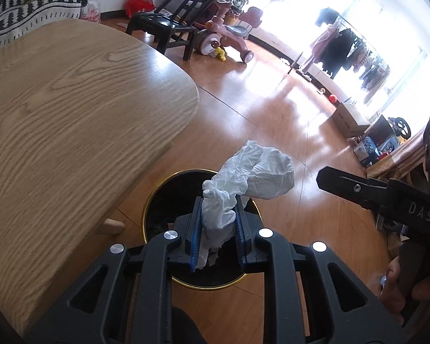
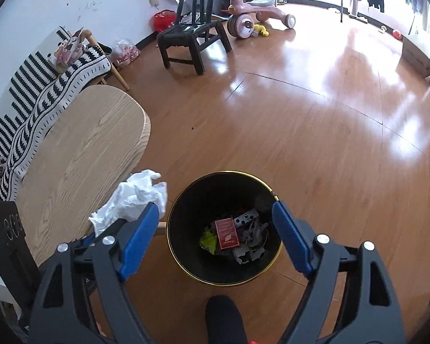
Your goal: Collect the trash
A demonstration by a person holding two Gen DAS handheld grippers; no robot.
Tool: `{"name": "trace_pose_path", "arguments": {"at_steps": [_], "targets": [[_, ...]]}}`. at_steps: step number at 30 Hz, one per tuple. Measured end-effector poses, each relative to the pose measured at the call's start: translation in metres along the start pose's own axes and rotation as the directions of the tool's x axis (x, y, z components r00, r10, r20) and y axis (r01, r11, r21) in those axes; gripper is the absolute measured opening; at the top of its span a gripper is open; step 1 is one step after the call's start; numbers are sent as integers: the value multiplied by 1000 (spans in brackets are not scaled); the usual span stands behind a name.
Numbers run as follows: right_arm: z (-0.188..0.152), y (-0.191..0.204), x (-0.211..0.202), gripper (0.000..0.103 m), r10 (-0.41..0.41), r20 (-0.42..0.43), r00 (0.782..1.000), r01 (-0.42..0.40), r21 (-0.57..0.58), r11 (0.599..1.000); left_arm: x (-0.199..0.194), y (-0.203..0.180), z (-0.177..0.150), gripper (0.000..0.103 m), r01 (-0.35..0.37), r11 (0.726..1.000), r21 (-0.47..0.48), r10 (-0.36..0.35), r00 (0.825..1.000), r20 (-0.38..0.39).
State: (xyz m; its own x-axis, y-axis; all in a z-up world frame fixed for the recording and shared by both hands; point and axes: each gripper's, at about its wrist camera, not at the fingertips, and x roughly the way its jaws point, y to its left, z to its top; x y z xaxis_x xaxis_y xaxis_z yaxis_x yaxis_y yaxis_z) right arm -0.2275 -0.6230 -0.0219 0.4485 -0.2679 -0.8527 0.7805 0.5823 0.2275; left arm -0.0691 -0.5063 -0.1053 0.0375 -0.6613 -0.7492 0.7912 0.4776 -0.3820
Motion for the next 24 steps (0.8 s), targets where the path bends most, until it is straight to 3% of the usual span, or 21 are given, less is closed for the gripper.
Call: {"name": "trace_pose_path", "arguments": {"at_steps": [6, 8, 9, 10, 20, 24], "targets": [[4, -7, -2, 79, -13, 14, 1000, 13, 12, 1000, 12, -4, 0, 23, 25, 999, 20, -25, 999, -28], [4, -9, -2, 79, -15, 17, 1000, 14, 19, 1000, 15, -5, 0, 42, 29, 999, 20, -28, 999, -29], [5, -9, -2, 79, -13, 17, 1000, 13, 20, 1000, 16, -4, 0, 58, 30, 999, 18, -29, 999, -24], [5, -10, -2, 79, -11, 17, 1000, 11, 20, 1000, 15, -4, -1, 68, 29, 999, 17, -28, 999, -18], [9, -2, -5, 80, 15, 28, 999, -14, -3, 1000, 10, -3, -2, 80, 12, 1000, 23, -12, 1000, -11], [11, 16, -8, 82, 47, 30, 998, -47, -27, 999, -13, 12, -1, 91, -61, 998, 2, 61, 998, 18]]}}
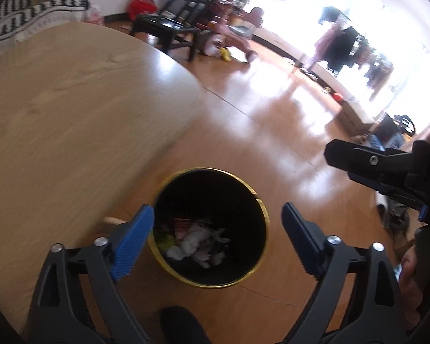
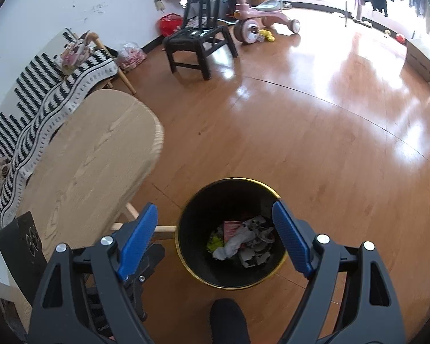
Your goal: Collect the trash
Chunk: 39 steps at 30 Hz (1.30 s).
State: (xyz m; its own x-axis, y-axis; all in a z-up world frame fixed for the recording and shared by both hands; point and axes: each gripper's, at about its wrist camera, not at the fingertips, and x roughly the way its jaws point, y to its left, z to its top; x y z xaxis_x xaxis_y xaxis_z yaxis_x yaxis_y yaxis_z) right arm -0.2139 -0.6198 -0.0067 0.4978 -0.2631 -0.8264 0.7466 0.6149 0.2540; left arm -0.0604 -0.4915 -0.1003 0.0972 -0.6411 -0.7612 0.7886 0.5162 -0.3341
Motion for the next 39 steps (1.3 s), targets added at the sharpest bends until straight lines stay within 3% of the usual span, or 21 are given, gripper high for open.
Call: {"name": "trace_pose_path", "arguments": {"at_steps": [5, 10, 15, 19, 21, 27, 32, 39], "targets": [[-2, 61, -2, 85, 55, 12, 998, -53, -115, 992, -54, 52, 1, 92, -135, 988, -80, 139, 989, 47], [-22, 150, -5, 87, 145, -4, 989, -140, -276, 951, -124, 128, -12, 92, -294, 937, -188, 314, 945, 88], [-53, 240, -9, 87, 247, -29, 968, -238, -408, 882, -216, 202, -45, 92, -424, 843, -329, 483, 868, 118], [-84, 318, -11, 87, 326, -76, 942, -320, -490, 811, -279, 242, -79, 92, -523, 763, -381, 601, 791, 118], [-98, 347, -12, 87, 351, -86, 932, -342, -524, 780, -303, 259, -98, 92, -556, 728, -401, 640, 761, 108], [-146, 427, -9, 88, 382, -134, 915, -382, -597, 705, -350, 297, -139, 92, -608, 645, -463, 709, 702, 67], [-172, 466, 1, 88, 375, -151, 915, -380, -635, 673, -373, 322, -155, 92, -605, 604, -518, 730, 681, 56], [-191, 488, 13, 88, 354, -158, 922, -363, -672, 646, -381, 338, -170, 92, -611, 583, -536, 739, 673, 36]]}}
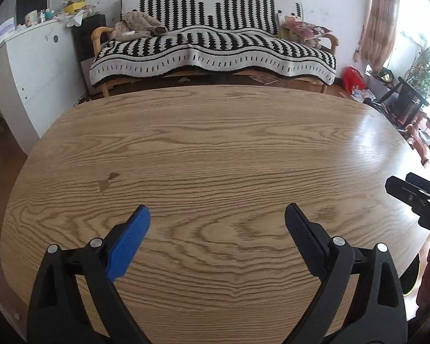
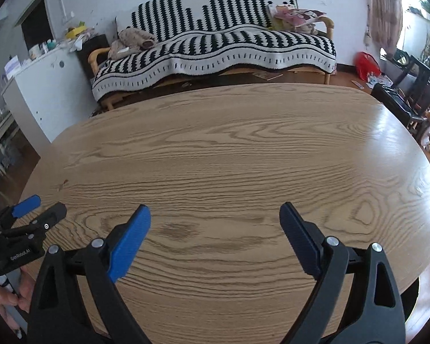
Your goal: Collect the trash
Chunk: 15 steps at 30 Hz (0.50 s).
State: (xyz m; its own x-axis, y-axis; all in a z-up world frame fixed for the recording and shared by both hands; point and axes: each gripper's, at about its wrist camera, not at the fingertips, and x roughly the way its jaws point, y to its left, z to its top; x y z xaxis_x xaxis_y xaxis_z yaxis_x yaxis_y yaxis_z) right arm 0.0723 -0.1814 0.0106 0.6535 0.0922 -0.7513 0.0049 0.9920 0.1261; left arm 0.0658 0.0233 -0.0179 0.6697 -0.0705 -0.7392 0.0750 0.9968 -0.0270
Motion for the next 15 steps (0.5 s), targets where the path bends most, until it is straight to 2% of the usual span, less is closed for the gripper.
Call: {"name": "trace_pose_path", "arguments": {"at_steps": [9, 15], "targets": [[-5, 6, 1, 90, 4, -4, 1000, -5, -9, 1000, -1, 8, -1, 92, 13, 999, -32, -13, 1000, -10], [-12, 8, -2, 91, 5, -14, 1000, -5, -32, 999, 3, 8, -4, 92, -1, 1000, -14, 1, 1000, -8]]}}
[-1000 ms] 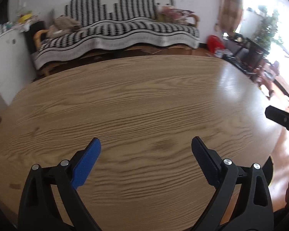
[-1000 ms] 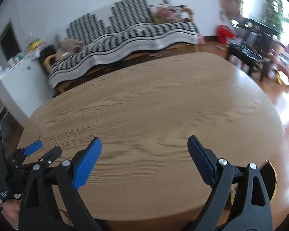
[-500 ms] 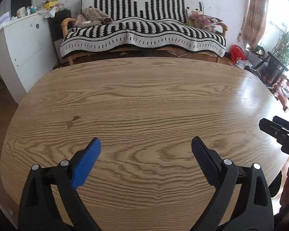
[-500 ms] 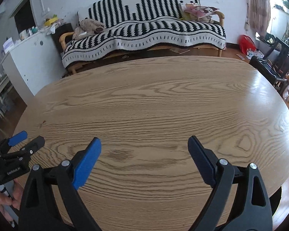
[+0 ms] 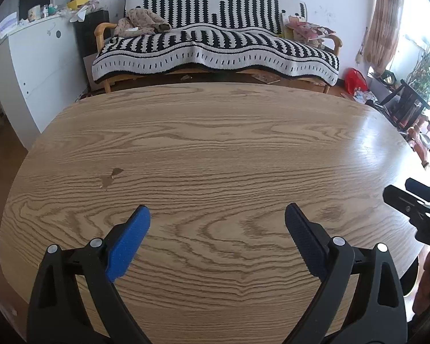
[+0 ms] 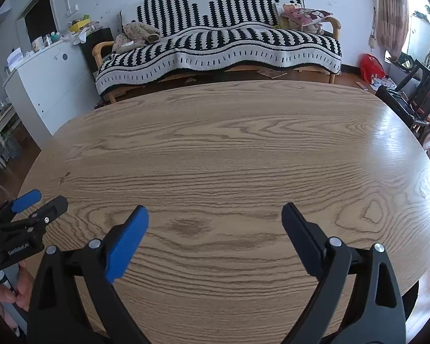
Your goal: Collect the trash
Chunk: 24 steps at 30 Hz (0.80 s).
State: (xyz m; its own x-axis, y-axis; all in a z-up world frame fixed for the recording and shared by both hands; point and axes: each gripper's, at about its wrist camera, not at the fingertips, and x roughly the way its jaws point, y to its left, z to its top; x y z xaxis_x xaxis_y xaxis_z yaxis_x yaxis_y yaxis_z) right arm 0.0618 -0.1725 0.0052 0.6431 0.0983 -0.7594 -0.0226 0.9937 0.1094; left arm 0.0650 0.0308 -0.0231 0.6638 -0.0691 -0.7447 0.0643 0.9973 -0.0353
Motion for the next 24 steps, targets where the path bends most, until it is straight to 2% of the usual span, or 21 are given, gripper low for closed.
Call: {"name": "trace_pose_path", "arguments": {"at_steps": [24], "targets": [[-8, -16, -15, 91, -14, 11, 1000, 14, 8, 1000, 7, -3, -4, 92, -18, 1000, 10, 19, 1000, -10]]}}
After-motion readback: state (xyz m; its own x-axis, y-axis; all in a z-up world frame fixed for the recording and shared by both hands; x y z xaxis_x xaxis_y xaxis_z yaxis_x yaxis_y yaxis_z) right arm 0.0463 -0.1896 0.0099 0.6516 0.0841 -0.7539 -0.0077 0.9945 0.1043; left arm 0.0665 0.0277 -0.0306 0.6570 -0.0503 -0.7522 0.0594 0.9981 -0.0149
